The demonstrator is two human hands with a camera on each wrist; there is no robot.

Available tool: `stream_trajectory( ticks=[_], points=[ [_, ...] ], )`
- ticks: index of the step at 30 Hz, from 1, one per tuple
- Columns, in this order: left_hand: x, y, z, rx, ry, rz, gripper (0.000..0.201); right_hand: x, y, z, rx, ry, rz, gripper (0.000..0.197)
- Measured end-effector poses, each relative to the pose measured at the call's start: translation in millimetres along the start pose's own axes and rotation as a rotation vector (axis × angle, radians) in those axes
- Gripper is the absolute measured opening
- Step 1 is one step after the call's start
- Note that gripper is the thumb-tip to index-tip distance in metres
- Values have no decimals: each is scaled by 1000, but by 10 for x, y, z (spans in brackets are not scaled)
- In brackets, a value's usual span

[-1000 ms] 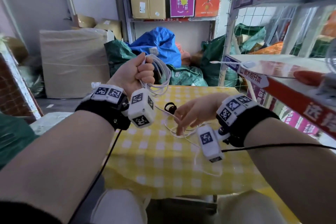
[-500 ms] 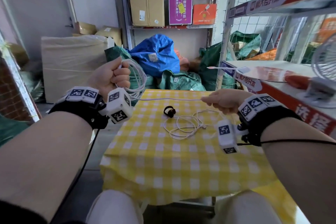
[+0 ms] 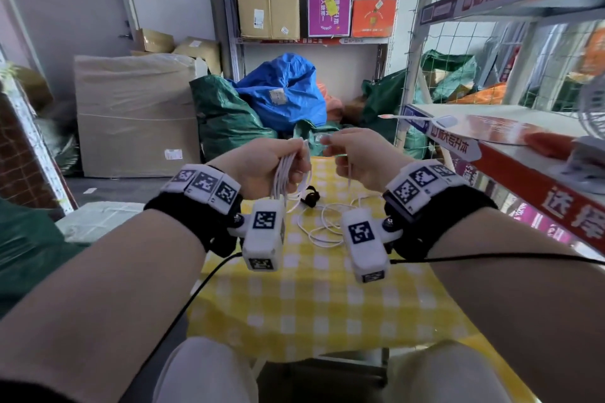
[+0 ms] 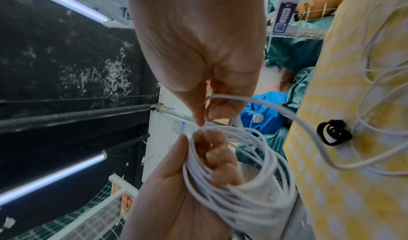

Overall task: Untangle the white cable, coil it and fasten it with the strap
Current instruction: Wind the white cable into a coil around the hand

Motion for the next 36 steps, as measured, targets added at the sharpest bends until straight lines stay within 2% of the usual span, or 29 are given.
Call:
stream_trajectory(
  ticks=[4,6,11,14,16,19,21,23,25,27,29,32,34,36],
  points=[
    [-4,-58,36,127,131,-155,33,-46,219,-86,-235,-141,-46,17],
    [-5,-98,44,170,192,-226,35,-28,251,-81,-269,-179,-67,20],
    [-24,-149,70,147,248,-321,38,19,184,-10,-154,-217,-75,14],
    [-24,-100,72,64,259,-389,40,52,250,7,-218,-197,-91,16],
    [-38,-118,66,42,255,-430,42,78,238,20,-199,-175,-98,17],
    [-37,-172,46,12,271,-503,47,142,50,89,28,-138,-144,26],
    [-27,-174,42,-51,272,-594,54,215,-48,147,97,-65,-190,38],
    [-20,-160,51,-120,255,-592,56,290,-29,190,-11,54,-204,52],
    [-17,-130,62,-193,236,-553,56,327,60,180,-171,124,-159,40],
    [-31,-107,68,-238,211,-532,50,321,135,145,-251,118,-70,24],
    [-45,-101,64,-223,199,-507,50,299,185,138,-258,54,-20,24],
    [-52,-105,55,-99,185,-424,48,273,175,169,-160,-40,-93,29],
    [-44,-103,49,-53,181,-381,44,276,154,172,-138,-36,-109,29],
    [-7,-124,45,-55,216,-383,44,313,191,143,-215,48,-127,34]
  ],
)
Point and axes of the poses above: each hand's wrist, its own z-axis towards the middle knuckle, its own y-axis out of the palm, x = y × z, the point moved 4 cm from there along z, towards the middle knuckle, and after that the axes turned 13 degrees about -x, right-handed, at the moved point
